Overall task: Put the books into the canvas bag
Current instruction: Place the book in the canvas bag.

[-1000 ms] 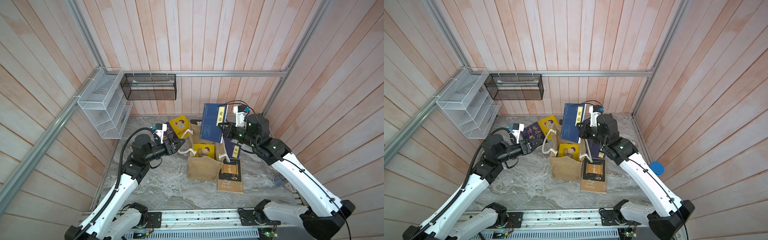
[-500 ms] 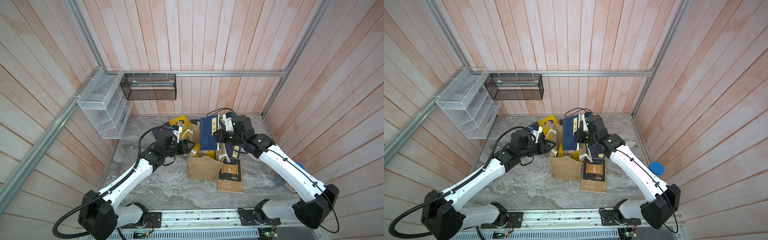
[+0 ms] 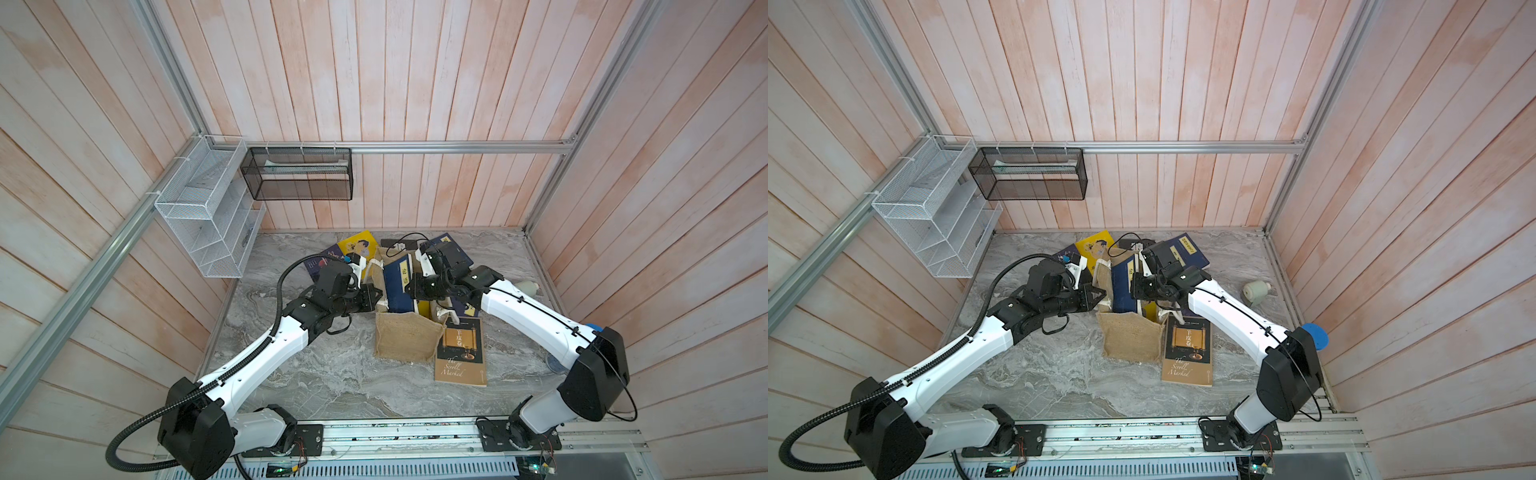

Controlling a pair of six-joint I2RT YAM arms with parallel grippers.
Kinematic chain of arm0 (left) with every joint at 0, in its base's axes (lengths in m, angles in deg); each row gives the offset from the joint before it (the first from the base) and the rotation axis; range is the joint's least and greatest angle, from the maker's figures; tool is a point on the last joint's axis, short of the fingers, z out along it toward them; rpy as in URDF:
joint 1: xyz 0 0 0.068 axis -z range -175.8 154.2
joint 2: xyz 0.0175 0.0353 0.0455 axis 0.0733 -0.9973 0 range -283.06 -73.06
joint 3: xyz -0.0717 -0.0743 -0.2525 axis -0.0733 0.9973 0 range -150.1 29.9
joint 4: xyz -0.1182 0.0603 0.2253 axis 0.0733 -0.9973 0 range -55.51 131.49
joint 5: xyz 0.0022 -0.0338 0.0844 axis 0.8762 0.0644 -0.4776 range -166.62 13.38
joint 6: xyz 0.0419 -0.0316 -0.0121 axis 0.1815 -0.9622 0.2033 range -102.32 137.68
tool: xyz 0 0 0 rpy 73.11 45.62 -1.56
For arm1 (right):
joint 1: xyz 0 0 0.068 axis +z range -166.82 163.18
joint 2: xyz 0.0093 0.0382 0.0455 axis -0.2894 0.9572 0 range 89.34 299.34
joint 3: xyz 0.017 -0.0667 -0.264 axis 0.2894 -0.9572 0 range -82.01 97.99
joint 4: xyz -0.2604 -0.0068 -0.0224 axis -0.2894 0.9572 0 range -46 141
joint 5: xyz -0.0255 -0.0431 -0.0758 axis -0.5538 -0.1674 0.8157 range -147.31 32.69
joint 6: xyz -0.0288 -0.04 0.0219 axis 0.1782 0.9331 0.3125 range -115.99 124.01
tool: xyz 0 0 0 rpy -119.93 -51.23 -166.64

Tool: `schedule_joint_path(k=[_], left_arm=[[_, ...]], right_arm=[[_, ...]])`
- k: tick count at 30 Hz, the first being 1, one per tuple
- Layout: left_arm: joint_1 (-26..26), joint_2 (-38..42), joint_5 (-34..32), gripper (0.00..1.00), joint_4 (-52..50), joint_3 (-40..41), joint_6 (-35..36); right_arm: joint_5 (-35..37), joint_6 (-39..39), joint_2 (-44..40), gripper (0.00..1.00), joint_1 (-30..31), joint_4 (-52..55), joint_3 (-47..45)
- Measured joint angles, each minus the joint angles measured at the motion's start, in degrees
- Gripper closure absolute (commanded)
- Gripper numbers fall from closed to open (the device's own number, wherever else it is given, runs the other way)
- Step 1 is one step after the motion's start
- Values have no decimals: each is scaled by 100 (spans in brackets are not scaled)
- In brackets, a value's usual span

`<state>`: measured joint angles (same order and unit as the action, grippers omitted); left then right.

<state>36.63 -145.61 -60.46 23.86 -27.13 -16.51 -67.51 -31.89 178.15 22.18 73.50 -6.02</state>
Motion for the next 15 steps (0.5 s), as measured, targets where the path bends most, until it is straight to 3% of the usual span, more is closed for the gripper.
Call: schedule_joint_path(k=[5, 12, 15], left_arm=[[0, 15, 2, 100, 0, 0, 20], [0, 57, 2, 100, 0, 0, 68], [0, 103, 0, 99, -7, 0, 101]], right_arm=[[-35, -37, 35, 100, 9, -173, -219], [238, 20, 234, 70, 68, -378, -509], [492, 61, 225, 64, 76, -348, -435]])
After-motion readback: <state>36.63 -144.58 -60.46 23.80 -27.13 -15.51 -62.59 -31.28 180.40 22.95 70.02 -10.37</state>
